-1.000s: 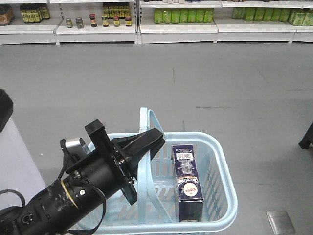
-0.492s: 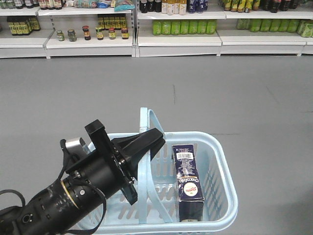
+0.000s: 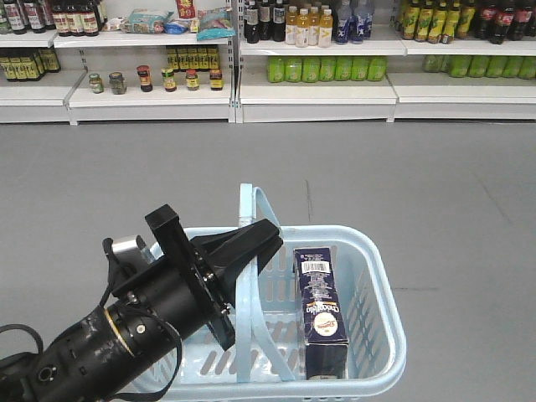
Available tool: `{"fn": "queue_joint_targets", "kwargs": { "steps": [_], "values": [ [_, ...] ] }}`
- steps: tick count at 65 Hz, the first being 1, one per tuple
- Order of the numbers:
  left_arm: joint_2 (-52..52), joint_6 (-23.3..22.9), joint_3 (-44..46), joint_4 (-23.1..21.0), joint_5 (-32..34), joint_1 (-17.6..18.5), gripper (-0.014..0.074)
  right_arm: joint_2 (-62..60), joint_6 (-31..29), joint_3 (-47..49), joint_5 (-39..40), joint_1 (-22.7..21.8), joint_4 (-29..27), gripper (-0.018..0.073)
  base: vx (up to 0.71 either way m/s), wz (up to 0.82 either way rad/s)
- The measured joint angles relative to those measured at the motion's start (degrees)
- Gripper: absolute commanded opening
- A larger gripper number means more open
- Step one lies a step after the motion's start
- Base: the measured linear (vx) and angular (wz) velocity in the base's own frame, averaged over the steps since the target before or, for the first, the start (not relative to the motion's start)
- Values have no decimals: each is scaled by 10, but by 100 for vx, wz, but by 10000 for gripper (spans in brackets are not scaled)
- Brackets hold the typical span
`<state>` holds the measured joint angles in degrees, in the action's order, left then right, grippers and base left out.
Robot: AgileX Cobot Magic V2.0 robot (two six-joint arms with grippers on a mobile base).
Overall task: Left arm holds basket, right arm returns cookies
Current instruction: 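Drive toward the drink shelves holding the basket in the left gripper, then approach the shelf of yellow bottled drinks with the basket held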
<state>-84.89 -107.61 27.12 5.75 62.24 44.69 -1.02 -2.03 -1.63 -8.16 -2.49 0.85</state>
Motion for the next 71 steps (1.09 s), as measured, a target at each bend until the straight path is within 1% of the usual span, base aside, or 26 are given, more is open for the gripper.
{"fn": "queue_joint_targets", "kwargs": {
  "steps": [71],
  "values": [
    [0, 0, 0, 0, 0, 0, -3, 0, 0, 0, 0, 0, 0, -6, 54, 2]
  ]
}}
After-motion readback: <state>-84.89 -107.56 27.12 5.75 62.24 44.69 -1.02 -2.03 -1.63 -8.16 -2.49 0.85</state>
